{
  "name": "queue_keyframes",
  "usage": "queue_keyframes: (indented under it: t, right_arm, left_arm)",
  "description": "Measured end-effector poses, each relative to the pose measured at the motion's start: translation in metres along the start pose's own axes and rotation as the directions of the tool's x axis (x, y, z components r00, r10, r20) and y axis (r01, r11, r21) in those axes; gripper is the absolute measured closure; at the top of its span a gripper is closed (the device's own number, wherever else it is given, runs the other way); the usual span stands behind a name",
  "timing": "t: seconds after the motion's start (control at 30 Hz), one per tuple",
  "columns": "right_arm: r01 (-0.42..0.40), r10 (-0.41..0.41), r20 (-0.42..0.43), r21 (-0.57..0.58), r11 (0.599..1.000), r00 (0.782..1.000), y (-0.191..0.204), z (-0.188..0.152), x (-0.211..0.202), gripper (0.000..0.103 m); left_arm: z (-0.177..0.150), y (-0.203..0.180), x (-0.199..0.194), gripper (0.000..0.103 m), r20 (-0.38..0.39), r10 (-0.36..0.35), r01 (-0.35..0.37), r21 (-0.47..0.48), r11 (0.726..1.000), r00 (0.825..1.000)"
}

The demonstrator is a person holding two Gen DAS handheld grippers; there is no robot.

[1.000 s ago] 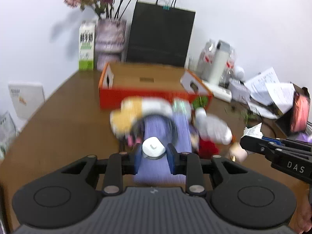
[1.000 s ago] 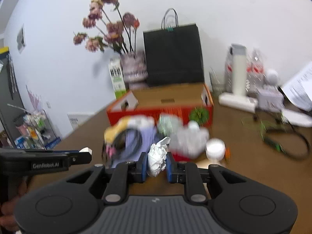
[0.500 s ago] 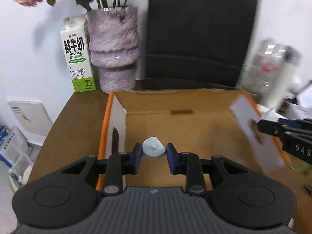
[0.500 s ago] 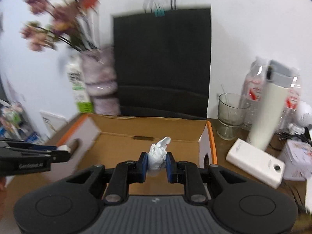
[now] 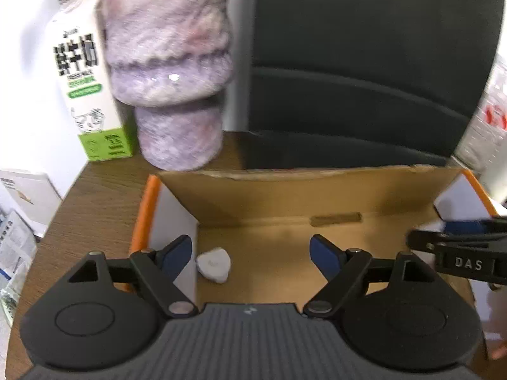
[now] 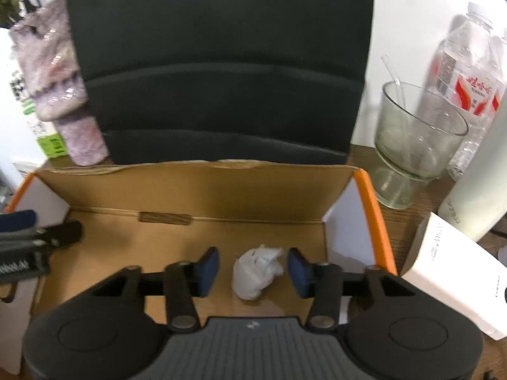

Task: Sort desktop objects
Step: 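Carry both items into the cardboard box and open both tools to release them, then move both open tools back toward the cluttered items on the table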

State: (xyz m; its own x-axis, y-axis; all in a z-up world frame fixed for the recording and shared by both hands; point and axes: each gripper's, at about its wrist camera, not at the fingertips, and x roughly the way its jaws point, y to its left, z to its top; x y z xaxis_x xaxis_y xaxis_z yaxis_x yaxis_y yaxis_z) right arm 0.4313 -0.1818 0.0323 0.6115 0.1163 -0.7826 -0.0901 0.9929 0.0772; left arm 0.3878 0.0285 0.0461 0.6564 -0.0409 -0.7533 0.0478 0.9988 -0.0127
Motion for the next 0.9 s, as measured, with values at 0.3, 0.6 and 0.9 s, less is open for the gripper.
queue_keyframes:
  t: [0.3,0.6,0.9]
  right_arm:
    - [-0.061,0.055,0.116,0.046,0.997,0.992,0.003,-0.004,-0.091,0.026]
    - [-0.047,0.038,0.211,0.039,0.998,0.977,0.008,-0.072,-0.182,0.017]
    - [-0.060,0.050,0.309,0.023,0.998,0.950,0.024,-0.200,-0.263,0.015]
  left_arm:
    - [0.006,0.017,-0.087,0.002,0.059,-0.078,0.082,-0.063,0.995,0.995]
    - [-0.073,0.017,-0.193,0.000,0.145,-0.045,0.045,0.008,0.999,0.988]
    - [-0.212,-0.009,-0.261,0.000,0.280,-0.109,0.104,0.030,0.994,0.954]
